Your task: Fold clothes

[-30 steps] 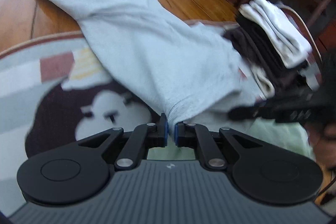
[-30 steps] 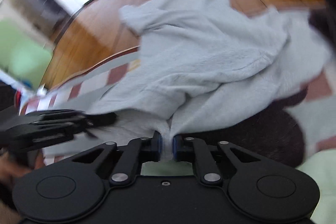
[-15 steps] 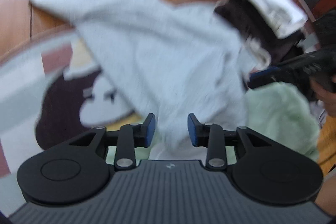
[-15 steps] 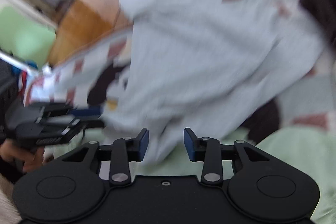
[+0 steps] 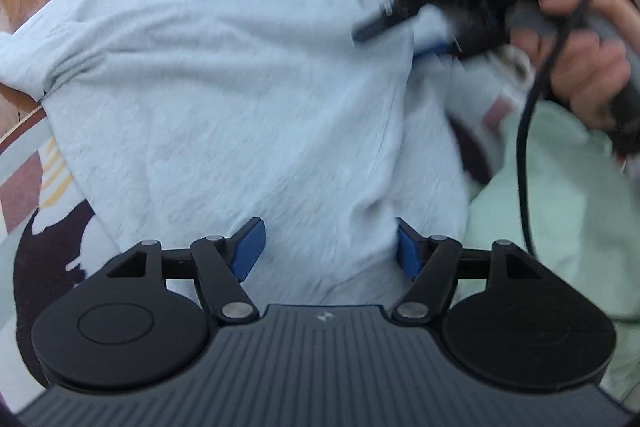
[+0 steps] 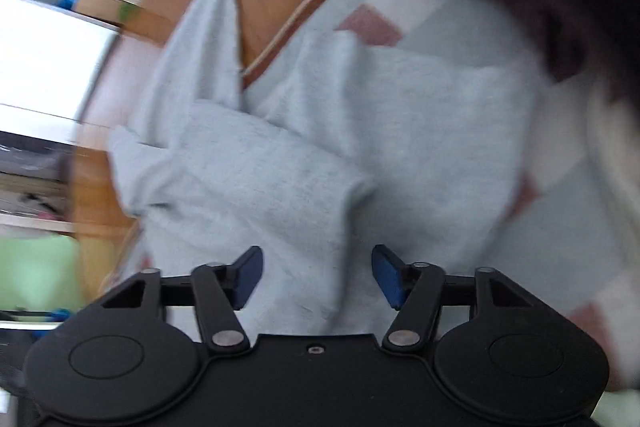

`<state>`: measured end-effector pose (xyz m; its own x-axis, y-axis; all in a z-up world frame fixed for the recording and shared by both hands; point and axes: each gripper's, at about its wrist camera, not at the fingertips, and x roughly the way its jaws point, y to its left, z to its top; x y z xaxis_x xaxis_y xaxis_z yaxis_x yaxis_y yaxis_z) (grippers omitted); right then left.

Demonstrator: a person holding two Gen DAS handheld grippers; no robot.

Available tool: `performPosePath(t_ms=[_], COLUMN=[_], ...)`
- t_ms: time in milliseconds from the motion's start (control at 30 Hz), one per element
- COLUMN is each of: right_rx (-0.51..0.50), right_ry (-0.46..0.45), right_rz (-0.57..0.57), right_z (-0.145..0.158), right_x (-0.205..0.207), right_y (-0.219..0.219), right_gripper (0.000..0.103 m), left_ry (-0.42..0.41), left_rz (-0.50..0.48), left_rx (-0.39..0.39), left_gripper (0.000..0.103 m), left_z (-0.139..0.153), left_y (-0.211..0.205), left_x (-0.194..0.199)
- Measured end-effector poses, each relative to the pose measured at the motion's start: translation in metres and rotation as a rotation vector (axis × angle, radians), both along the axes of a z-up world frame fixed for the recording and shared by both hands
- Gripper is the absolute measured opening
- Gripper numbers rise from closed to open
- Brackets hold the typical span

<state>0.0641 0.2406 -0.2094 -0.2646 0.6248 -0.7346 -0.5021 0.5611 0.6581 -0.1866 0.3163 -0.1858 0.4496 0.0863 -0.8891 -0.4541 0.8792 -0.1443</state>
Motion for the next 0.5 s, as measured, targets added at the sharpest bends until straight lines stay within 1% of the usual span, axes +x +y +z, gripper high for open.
performPosePath(t_ms=[33, 67, 100, 133, 167, 233, 267, 300, 333, 367, 400, 433, 467, 500], right_rx=[0.035, 0.072, 0.113, 0.16, 0.202, 0.267, 0.299, 0.314, 0.292, 0.26, 0.231, 0.208, 0.185, 0.163], right_ry=[-0.011, -0.073, -0.176, -0.307, -0.394, -0.419, -0.432, -0.4, -0.289, -0.177, -0.1, -0.06, -0.02, 0.02], right_rz=[0.016, 0.06, 0.111, 0.17, 0.209, 0.221, 0.226, 0.215, 0.178, 0.147, 0.113, 0.076, 0.04, 0.003], right_z=[0.001, 0.01, 0.024, 0.04, 0.052, 0.062, 0.066, 0.067, 0.059, 0.048, 0.038, 0.029, 0.02, 0.01], right_x=[-0.003, -0.009, -0.018, -0.031, -0.04, -0.048, -0.052, -0.052, -0.043, -0.033, -0.025, -0.019, -0.012, -0.006], right_y=[0.004, 0.009, 0.012, 0.013, 0.014, 0.013, 0.012, 0.012, 0.013, 0.013, 0.014, 0.017, 0.02, 0.022], right_gripper=[0.005, 0.005, 0.005, 0.005, 0.005, 0.006, 0.01, 0.012, 0.028, 0.05, 0.051, 0.051, 0.055, 0.056], left_ry=[0.0, -0.008, -0.019, -0.029, -0.039, -0.044, -0.042, -0.045, -0.057, -0.069, -0.08, -0.088, -0.094, -0.095], left_rz=[-0.003, 0.006, 0.025, 0.051, 0.08, 0.131, 0.149, 0.16, 0.169, 0.178, 0.186, 0.187, 0.185, 0.18], left_rx=[-0.004, -0.014, -0.031, -0.047, -0.056, -0.051, -0.046, -0.046, -0.057, -0.068, -0.079, -0.083, -0.08, -0.07], left_gripper=[0.058, 0.044, 0.034, 0.023, 0.02, 0.02, 0.02, 0.02, 0.02, 0.022, 0.025, 0.034, 0.045, 0.046], left_z=[-0.001, 0.001, 0.003, 0.005, 0.009, 0.013, 0.014, 0.013, 0.012, 0.012, 0.013, 0.014, 0.015, 0.014], left_y=[0.001, 0.003, 0.007, 0.012, 0.018, 0.024, 0.026, 0.027, 0.028, 0.028, 0.028, 0.028, 0.028, 0.027], left_x=[-0.004, -0.01, -0.016, -0.023, -0.026, -0.035, -0.039, -0.041, -0.044, -0.046, -0.047, -0.047, -0.045, -0.043])
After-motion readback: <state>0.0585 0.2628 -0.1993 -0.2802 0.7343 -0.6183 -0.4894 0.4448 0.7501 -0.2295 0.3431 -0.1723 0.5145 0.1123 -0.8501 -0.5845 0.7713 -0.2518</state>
